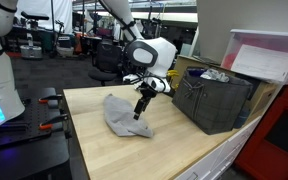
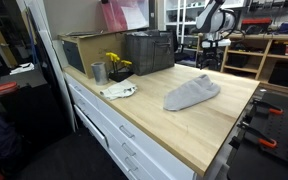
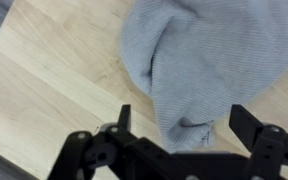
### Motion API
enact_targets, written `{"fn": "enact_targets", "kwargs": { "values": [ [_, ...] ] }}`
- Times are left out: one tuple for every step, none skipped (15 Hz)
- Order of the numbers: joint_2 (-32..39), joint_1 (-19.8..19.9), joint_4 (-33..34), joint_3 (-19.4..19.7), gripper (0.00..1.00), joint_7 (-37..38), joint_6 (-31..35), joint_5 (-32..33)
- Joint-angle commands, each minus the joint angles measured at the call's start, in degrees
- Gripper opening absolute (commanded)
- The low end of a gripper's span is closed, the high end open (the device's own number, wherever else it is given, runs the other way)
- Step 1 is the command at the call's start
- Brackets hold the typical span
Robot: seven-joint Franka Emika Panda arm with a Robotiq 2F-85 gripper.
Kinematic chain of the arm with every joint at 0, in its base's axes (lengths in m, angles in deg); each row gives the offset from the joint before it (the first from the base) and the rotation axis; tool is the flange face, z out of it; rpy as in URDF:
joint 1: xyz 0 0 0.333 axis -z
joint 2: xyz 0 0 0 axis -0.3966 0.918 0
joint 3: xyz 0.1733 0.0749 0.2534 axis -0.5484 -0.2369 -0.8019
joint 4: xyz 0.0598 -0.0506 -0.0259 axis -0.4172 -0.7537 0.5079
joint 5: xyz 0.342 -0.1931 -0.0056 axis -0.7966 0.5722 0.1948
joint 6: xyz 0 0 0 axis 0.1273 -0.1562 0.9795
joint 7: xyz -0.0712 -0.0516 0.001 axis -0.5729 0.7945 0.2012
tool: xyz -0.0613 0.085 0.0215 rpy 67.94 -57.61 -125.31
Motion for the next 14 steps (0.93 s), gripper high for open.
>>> {"fn": "enact_targets", "kwargs": {
  "values": [
    [6.73, 2.45, 7.54, 0.23, 1.0, 2.29, -2.33, -0.76],
    [8.36, 3.05, 9.08, 0.14, 1.0, 2.82, -2.54, -1.17],
    [9.81, 3.8, 10.63, -0.21, 1.0, 2.83, -2.97, -1.87],
    [11.14, 4.3, 12.06, -0.36, 1.0, 2.99, -3.24, -2.44],
    [12.33, 4.75, 13.46, -0.59, 1.0, 3.07, -3.76, -3.14],
    [13.42, 5.25, 14.77, -0.9, 1.0, 3.11, -4.24, -3.95],
    [14.37, 5.69, 15.94, -1.28, 1.0, 3.15, -4.72, -4.95],
    [15.22, 6.04, 17.03, -1.65, 1.0, 3.24, -5.05, -5.88],
    [15.97, 6.26, 17.99, -1.85, 0.98, 3.57, -5.2, -6.57],
    [16.62, 6.36, 18.81, -2.0, 0.74, 3.83, -5.1, -7.06],
    [17.21, 6.37, 19.48, -2.02, 0.73, 3.82, -4.85, -7.31],
    [17.77, 6.32, 20.09, -1.95, 0.72, 3.81, -4.63, -7.39],
    [18.23, 6.25, 20.61, -1.82, 0.64, 3.85, -4.51, -7.35],
    [18.56, 6.23, 20.99, -1.75, 0.57, 3.83, -4.49, -7.27]
  ]
}}
